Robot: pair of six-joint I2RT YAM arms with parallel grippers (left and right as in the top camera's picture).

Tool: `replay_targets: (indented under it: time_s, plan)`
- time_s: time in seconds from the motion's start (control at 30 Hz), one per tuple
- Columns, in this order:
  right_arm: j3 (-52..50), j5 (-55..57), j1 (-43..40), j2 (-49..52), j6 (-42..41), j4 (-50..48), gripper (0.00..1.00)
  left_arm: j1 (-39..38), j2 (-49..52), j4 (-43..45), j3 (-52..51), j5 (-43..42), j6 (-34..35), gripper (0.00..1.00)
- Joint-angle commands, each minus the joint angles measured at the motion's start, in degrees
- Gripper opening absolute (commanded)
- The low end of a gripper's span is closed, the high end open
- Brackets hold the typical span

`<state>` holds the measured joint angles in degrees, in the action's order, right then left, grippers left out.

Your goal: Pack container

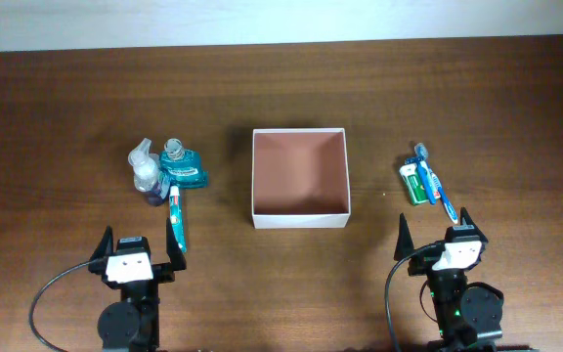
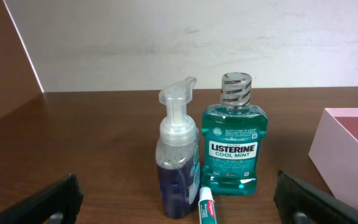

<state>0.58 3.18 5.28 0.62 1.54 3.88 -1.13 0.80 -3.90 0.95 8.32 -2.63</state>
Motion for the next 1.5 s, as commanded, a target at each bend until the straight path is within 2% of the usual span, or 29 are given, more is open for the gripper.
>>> replay_targets:
  time_s: [0.0, 1.33, 1.37, 1.47]
  plan:
    - [-0.26, 0.31, -0.48, -0.31, -0.04, 0.46, 0.99, 0.28, -0.46, -0.04, -0.44, -0.59, -1.11, 0.99]
    - [-0.26, 0.31, -0.48, -0.31, -0.04, 0.46, 0.99, 0.28, -0.46, 0.57, -0.44, -0.68, -1.09, 1.0]
    - [-0.26, 0.31, -0.48, -0.31, -0.04, 0.46, 0.99, 0.28, -0.46, 2.19, -0.42, -1.09, -1.09, 1.0]
    - [-0.26, 0.31, -0.48, -0.31, -0.04, 0.46, 0.99, 0.28, -0.46, 6.99, -0.42, -9.22, -0.44, 0.99]
